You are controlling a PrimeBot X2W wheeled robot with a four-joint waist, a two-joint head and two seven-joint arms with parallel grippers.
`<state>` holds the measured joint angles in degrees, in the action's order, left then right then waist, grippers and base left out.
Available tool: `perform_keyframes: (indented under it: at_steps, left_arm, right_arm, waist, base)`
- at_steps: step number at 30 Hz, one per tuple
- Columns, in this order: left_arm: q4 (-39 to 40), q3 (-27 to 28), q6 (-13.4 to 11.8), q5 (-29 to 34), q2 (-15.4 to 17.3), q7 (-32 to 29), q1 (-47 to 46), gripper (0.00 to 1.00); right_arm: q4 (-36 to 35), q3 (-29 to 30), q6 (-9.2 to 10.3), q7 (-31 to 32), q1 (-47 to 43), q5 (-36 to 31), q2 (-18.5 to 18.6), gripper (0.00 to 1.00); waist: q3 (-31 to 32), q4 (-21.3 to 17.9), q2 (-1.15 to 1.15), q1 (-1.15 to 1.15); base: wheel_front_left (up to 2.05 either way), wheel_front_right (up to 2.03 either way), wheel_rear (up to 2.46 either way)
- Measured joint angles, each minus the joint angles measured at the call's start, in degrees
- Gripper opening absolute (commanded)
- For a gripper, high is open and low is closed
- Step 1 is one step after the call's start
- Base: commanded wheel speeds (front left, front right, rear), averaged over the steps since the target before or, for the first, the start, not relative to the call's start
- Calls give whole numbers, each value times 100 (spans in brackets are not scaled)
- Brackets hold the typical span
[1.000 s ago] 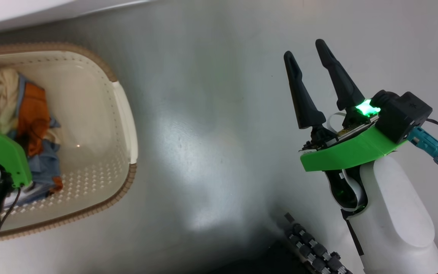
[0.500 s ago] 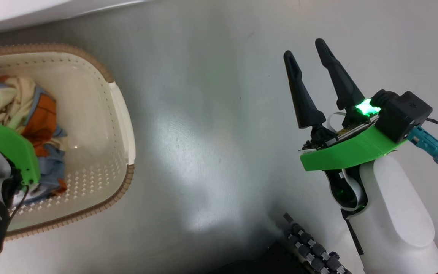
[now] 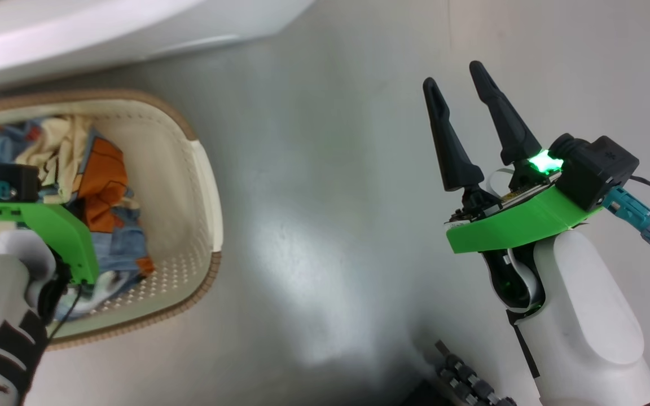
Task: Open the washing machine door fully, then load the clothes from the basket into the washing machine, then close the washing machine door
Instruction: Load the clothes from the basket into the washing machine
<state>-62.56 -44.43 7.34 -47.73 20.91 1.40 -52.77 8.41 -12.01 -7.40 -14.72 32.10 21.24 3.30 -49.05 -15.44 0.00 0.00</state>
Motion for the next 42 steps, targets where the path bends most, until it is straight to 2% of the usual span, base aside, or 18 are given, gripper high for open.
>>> perform_keyframes:
  at_steps: [10,18,25,35,42]
  left_arm:
    - [421,-392,4,-387,-41,928,486,0]
    - [870,-480,4,-504,-56,1281,966,0]
    - [1730,342,-22,-121,-53,1293,1450,0]
    - [3123,1503,-297,699,-214,1299,2890,0]
    - [4075,2062,-465,1178,-292,1299,3671,0]
  right_arm:
    - [211,68,0,0,-102,-42,2,100]
    - [411,166,0,0,-528,-48,24,100]
    - [525,196,0,0,-788,-48,133,100]
    - [698,298,0,0,-1358,19,399,100]
    - [736,359,0,0,-1760,70,501,100]
  waist:
    - [775,220,0,0]
    - [1633,431,0,0]
    - [2258,645,0,0]
    - [3255,925,0,0]
    - [3940,1127,0,0]
  base:
    - [0,0,0]
    - [0,0,0]
    - [0,0,0]
    - [0,0,0]
    - [0,0,0]
